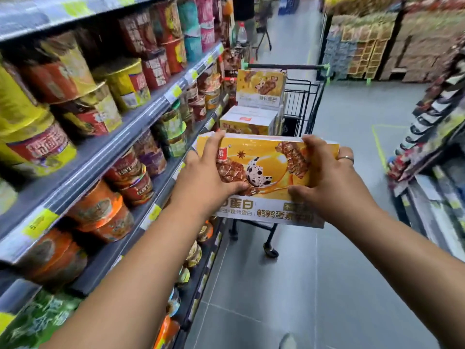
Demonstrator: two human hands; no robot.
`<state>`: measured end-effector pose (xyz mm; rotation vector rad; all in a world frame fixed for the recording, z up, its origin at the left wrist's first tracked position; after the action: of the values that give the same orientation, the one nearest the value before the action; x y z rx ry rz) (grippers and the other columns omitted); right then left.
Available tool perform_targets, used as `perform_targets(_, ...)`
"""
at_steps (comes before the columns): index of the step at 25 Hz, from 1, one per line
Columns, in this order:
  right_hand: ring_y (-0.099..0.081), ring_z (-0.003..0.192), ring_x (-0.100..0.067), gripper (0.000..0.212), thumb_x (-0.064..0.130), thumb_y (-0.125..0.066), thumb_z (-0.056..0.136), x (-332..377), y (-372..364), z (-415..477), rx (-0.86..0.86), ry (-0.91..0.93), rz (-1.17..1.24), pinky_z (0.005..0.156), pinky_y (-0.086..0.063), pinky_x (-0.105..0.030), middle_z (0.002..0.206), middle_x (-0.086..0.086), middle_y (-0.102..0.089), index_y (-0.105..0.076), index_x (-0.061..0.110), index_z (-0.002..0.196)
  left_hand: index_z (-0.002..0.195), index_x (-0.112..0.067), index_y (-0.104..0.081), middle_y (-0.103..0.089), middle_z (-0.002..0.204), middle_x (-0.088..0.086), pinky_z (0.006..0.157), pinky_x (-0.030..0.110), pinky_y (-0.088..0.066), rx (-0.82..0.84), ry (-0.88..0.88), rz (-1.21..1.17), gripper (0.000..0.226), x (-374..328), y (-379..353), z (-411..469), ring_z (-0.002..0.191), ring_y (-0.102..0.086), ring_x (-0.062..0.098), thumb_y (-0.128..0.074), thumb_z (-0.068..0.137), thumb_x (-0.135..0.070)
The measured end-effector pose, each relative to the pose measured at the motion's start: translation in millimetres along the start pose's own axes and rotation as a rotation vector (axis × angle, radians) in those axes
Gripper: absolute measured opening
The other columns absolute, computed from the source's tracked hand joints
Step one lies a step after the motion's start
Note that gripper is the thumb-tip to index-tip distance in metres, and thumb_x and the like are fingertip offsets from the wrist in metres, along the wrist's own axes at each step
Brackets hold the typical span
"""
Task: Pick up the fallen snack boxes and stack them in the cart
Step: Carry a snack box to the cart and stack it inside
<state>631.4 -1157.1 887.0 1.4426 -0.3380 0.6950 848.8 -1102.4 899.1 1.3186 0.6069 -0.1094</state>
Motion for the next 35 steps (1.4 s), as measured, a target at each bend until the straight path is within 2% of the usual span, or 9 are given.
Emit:
perform_targets(8,-0.061,0.089,-0.040,0.087,0.028,-0.077,0.075,16,-32,214,0.021,0.051,-0.051,0.088,-0.052,-0.043,0.137,-0.015,-0.029,-0.023,0.049,0.140,0.144,-0.049,-0.013,-0.043,0.126,0.014,0.088,0.038,-0.046,-0.022,0.041,-0.030,0.106,12,-26,209,0.104,-0.056,0.034,-0.081,0.064,-0.058)
perform_targets(12,-0.061,0.087,-0.038,0.087,0.029,-0.078,0.074,18,-69,320,-0.010,0.002,-0.056,0.087,-0.049,-0.039,0.137,-0.015,-0.028,-0.024,0.045,0.140,0.144,-0.049,-0.014,-0.042,0.129,0.017,0.093,0.041,-0.046,0.009,-0.009,-0.014,0.106,25,-46,336,0.105,-0.057,0.038,-0.082,0.063,-0.057)
perform_targets(17,-0.057,0.073,-0.031,0.085,0.025,-0.079,0.073,17,-114,445,-0.058,-0.103,-0.059,0.084,-0.050,-0.038,0.133,-0.015,-0.028,-0.027,0.045,0.137,0.143,-0.044,-0.018,-0.044,0.127,0.018,0.095,0.044,-0.046,0.088,-0.079,0.009,0.104,41,-78,485,0.108,-0.056,0.039,-0.083,0.062,-0.056)
perform_targets(21,-0.058,0.077,-0.034,0.081,0.024,-0.078,0.074,11,-147,519,-0.076,-0.208,-0.068,0.081,-0.048,-0.035,0.133,-0.016,-0.029,-0.031,0.043,0.137,0.143,-0.040,-0.016,-0.043,0.130,0.020,0.092,0.044,-0.045,0.146,-0.129,0.068,0.102,47,-107,574,0.110,-0.054,0.040,-0.082,0.066,-0.052)
perform_targets(25,-0.060,0.082,-0.037,0.071,0.021,-0.072,0.080,1,-173,562,-0.072,-0.233,-0.072,0.081,-0.048,-0.036,0.135,-0.016,-0.027,-0.033,0.039,0.137,0.142,-0.033,-0.022,-0.043,0.128,0.020,0.091,0.042,-0.044,0.183,-0.124,-0.006,0.093,58,-139,624,0.110,-0.052,0.036,-0.082,0.071,-0.042)
perform_targets(30,-0.060,0.088,-0.040,0.064,0.018,-0.068,0.084,-17,-192,574,0.017,-0.253,-0.106,0.082,-0.048,-0.037,0.138,-0.017,-0.024,-0.035,0.037,0.136,0.134,-0.030,-0.028,-0.040,0.127,0.016,0.078,0.036,-0.043,0.172,-0.120,-0.035,0.072,75,-173,637,0.102,-0.055,0.038,-0.076,0.081,-0.033)
perform_targets(33,-0.060,0.092,-0.040,0.067,0.019,-0.070,0.082,-23,-191,576,0.031,-0.251,-0.104,0.080,-0.046,-0.033,0.142,-0.016,-0.021,-0.034,0.039,0.135,0.138,-0.033,-0.023,-0.035,0.131,0.013,0.080,0.033,-0.042,0.186,-0.117,-0.051,0.074,77,-174,635,0.105,-0.054,0.035,-0.074,0.083,-0.030)
perform_targets(35,-0.060,0.099,-0.040,0.069,0.023,-0.073,0.080,-24,-190,575,0.050,-0.235,-0.100,0.087,-0.049,-0.037,0.143,-0.015,-0.019,-0.034,0.041,0.134,0.141,-0.036,-0.020,-0.033,0.136,0.014,0.085,0.034,-0.044,0.208,-0.107,-0.040,0.080,77,-171,629,0.109,-0.054,0.034,-0.075,0.083,-0.031)
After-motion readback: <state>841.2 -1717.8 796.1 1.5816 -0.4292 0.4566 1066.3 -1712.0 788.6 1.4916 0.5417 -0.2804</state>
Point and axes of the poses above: each hand's wrist, its own z-axis towards the middle knuckle, its own y-axis out of the back of the hand, x = y × z, the point moved 3 cm from there along z, towards the middle knuckle
